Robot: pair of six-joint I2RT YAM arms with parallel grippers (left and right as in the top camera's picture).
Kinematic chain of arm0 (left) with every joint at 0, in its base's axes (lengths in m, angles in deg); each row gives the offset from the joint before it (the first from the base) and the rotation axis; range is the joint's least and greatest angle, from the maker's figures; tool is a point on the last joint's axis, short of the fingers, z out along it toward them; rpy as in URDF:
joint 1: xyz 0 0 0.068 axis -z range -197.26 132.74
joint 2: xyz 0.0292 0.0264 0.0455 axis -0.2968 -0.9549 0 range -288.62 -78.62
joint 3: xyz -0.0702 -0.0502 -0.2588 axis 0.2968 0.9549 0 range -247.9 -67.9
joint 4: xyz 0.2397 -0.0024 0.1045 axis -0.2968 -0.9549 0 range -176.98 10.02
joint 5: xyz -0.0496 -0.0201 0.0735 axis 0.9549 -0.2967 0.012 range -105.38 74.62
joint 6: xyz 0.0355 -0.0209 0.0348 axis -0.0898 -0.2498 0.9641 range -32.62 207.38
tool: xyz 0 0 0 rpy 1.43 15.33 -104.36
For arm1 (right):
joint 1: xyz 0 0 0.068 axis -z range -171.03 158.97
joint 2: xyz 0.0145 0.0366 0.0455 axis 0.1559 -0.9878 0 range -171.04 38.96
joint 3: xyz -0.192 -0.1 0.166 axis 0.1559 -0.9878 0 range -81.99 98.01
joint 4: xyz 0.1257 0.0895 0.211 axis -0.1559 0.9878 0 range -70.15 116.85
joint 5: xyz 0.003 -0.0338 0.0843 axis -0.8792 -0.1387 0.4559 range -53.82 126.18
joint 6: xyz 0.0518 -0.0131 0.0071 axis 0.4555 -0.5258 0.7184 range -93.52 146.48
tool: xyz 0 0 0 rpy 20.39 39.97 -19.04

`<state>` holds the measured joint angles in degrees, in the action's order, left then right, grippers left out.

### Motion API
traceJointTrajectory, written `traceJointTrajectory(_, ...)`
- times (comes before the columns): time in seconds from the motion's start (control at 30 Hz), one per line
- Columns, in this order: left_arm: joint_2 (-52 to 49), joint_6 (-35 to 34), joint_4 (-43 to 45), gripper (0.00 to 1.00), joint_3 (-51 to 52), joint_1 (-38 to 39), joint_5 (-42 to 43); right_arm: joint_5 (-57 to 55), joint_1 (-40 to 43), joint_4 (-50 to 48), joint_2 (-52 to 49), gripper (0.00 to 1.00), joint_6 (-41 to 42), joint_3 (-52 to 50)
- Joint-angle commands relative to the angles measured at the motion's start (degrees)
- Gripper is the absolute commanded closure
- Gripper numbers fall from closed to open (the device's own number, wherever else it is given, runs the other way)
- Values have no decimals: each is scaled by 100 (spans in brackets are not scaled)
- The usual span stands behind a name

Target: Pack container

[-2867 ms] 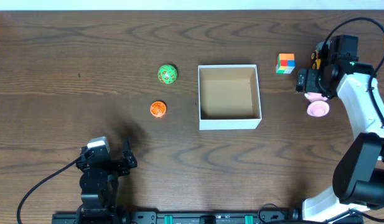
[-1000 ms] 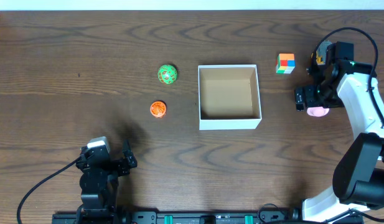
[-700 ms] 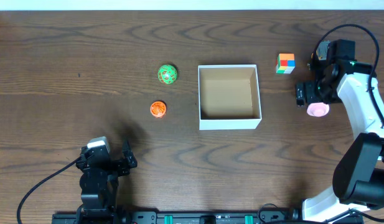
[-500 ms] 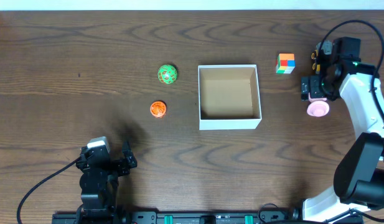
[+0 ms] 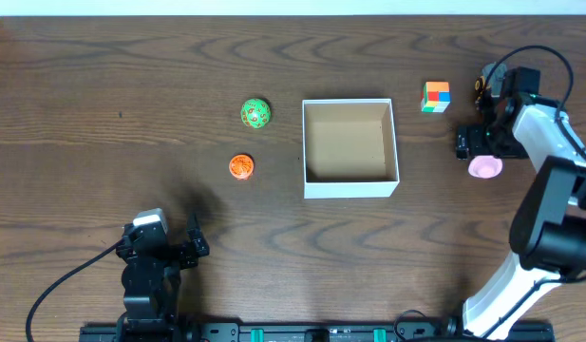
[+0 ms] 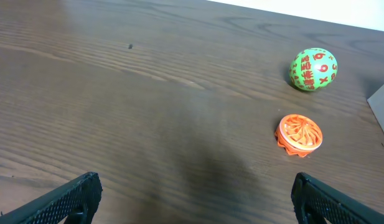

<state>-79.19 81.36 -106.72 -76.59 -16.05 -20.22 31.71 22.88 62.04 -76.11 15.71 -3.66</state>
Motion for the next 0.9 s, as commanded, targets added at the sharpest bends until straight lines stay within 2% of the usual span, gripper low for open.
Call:
traceJointTrajectory(0.0, 31, -28, 7, 2, 107, -28, -9, 221, 33, -94, -37, 1, -116, 273)
traceJointTrajectory(0.3, 31, -28, 7, 2, 107, -28, -7, 391, 39, -79, -37, 1, -133, 343)
traceJointTrajectory(0.87, 31, -28, 7, 2, 107, -28, -9, 385, 164, 546, -37, 1, -149, 337)
